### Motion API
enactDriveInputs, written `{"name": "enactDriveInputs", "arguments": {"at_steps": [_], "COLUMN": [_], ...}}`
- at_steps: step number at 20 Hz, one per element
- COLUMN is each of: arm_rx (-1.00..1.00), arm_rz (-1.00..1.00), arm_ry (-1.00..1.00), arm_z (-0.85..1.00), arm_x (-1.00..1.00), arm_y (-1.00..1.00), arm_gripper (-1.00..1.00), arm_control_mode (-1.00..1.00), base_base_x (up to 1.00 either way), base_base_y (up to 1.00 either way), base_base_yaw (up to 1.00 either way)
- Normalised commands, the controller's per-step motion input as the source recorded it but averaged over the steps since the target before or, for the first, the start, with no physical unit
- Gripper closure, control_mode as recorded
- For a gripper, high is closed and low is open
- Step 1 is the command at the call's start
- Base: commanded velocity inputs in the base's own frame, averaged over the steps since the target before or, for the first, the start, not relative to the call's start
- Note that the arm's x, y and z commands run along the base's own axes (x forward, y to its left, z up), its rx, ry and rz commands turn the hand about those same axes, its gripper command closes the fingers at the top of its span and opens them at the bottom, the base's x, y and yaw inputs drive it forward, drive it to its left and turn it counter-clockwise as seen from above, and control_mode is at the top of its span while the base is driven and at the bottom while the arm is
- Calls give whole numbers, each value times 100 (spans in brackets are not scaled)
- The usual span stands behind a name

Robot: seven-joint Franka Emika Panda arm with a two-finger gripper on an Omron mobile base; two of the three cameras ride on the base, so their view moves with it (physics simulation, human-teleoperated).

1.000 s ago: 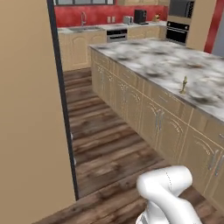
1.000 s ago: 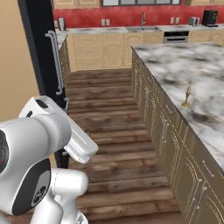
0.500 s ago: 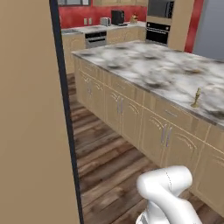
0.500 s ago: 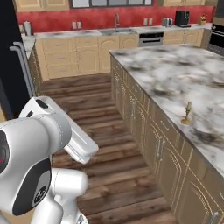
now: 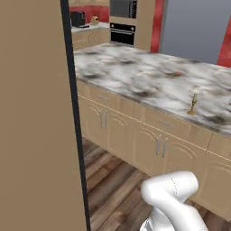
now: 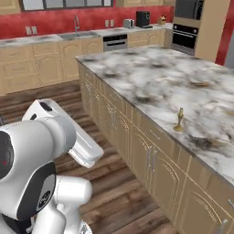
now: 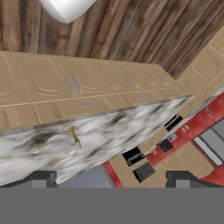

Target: Pick the jar and candle from the dining table and place them in the open cabinet. Close the cabinet after placing the objects.

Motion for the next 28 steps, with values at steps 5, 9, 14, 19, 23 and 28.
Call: {"name": "enactDriveInputs", "arguments": {"at_steps": [5,9,14,19,23,28], "arm_rx": [0,0,0,0,0,0], "arm_rz": [0,0,0,0,0,0], "arm_ry": [0,0,0,0,0,0], "arm_z": [0,0,0,0,0,0], "arm_x": [0,0,0,0,0,0], "arm_y": [0,0,0,0,0,0], "arm_gripper": [-100,-100,-100,-100,-100,-100], "arm_control_mode": [100,100,100,100,100,100], "base_base_x": [30,19,37,83,88,96], "base_base_y": [0,-5,-8,0,0,11], "base_base_yaw": [-51,-48,-41,-35,-33,-35]}}
